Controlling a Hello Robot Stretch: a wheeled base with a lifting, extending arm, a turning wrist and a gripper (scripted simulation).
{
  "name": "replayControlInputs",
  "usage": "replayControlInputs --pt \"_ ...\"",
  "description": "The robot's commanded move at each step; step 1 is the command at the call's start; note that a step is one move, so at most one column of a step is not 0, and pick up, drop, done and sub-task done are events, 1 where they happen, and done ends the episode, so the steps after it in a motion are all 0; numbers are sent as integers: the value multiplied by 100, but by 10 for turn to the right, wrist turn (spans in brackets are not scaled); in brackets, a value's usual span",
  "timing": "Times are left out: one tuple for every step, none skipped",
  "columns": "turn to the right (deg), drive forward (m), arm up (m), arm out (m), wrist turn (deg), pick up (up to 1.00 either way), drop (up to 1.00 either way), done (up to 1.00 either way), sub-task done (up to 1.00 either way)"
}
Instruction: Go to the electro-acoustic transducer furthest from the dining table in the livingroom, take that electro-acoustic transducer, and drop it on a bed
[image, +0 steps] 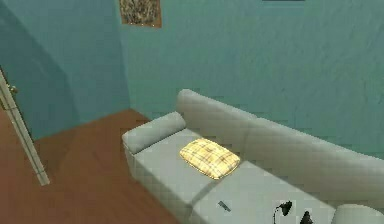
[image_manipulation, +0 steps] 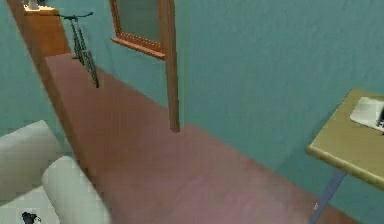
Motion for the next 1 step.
replayControlInputs --pt "330 0 0 0 0 0 0 0 0"
